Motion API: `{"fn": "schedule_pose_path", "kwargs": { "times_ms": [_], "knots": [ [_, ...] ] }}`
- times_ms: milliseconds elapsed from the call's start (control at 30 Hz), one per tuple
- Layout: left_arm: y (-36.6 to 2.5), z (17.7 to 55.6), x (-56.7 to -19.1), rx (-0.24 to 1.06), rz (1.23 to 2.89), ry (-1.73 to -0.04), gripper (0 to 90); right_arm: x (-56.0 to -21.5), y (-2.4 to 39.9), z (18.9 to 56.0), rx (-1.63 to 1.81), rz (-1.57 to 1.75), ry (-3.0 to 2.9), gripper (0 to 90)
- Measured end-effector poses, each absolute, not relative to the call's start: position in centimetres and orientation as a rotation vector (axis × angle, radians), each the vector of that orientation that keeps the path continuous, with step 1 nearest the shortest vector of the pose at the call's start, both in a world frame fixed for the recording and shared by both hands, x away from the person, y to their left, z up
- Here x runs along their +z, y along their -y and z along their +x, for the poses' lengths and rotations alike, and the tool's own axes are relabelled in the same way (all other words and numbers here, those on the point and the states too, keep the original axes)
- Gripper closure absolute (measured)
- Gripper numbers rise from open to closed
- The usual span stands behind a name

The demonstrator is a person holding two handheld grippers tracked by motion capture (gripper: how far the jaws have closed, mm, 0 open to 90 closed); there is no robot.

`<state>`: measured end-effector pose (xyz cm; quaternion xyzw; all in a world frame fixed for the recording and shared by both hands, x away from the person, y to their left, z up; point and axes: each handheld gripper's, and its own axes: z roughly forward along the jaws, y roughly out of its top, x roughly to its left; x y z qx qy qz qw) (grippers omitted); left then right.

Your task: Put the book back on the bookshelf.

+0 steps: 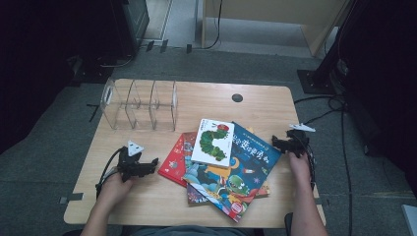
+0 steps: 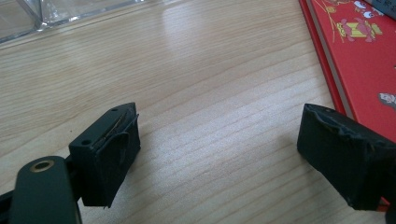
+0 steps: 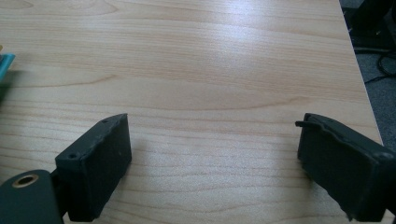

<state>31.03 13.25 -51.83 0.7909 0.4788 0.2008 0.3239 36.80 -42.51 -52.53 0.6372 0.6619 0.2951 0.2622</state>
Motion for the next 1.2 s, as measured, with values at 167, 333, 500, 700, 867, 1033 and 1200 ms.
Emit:
{"fn": "schedule_pose_path", "kwargs": {
  "times_ms": [167,333,500,700,867,1033,1200],
  "knots": [
    [-13.3,31.0,-51.8,0.526,2.075,-1.255,13.5,-52.5,42.5,36.8,0.799,1.724,-1.791,9.2],
    [-13.3,31.1,-51.8,0.527,2.076,-1.251,13.5,-52.5,42.5,36.8,0.799,1.724,-1.791,9.2],
    [-13.3,31.4,-51.7,0.517,2.09,-1.247,13.5,-52.5,42.4,36.9,0.797,1.727,-1.785,9.1],
    [-13.4,31.4,-51.6,0.514,2.095,-1.256,13.7,-52.4,42.4,37.0,0.779,1.745,-1.782,9.7],
    [-13.6,31.6,-51.2,0.464,2.114,-1.281,13.5,-52.0,42.2,37.0,0.756,1.764,-1.777,12.3],
    [-14.4,31.5,-50.3,0.362,2.092,-1.24,10.7,-51.1,42.0,36.8,0.794,1.733,-1.786,12.2],
    [-14.2,31.9,-49.0,0.34,2.084,-1.205,9.7,-50.1,41.5,36.1,0.869,1.662,-1.869,12.0]
  ]
}}
